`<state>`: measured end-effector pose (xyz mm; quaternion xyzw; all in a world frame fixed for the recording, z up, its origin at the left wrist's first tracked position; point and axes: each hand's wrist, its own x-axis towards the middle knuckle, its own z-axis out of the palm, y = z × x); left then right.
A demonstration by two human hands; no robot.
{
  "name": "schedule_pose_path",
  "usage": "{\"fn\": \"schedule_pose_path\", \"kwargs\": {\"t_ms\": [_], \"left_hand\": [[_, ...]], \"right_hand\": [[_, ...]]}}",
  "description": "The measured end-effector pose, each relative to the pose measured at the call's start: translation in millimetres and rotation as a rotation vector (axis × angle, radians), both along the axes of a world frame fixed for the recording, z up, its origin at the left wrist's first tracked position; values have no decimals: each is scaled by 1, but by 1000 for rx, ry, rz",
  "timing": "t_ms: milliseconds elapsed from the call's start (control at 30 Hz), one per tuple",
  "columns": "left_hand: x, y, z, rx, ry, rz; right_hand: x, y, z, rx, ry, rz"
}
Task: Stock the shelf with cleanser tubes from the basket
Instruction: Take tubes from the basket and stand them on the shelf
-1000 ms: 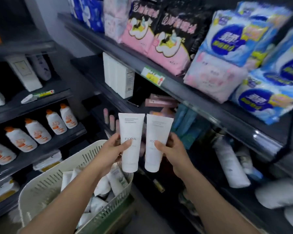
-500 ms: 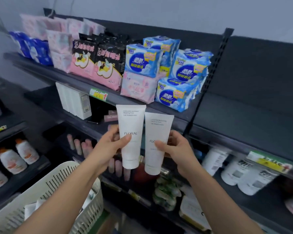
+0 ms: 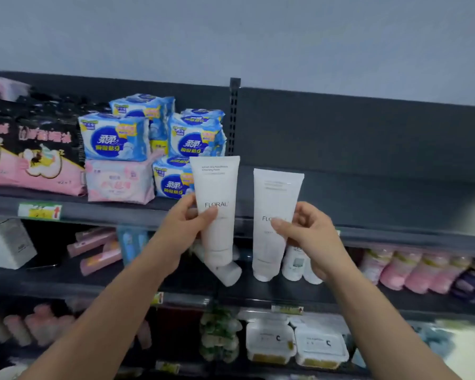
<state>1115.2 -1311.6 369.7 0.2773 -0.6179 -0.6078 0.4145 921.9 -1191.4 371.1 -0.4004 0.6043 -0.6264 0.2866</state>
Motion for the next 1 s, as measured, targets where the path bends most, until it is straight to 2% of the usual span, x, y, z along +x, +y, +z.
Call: {"fn": "schedule_pose_path", "kwargs": {"t_ms": [467, 1000], "left_hand": [[-135, 39, 43, -33, -38, -227], [-347, 111, 61, -45, -26, -230]], "right_hand": [[-96, 91, 19, -33, -29, -265], [-291, 187, 53, -14, 64, -336]]}}
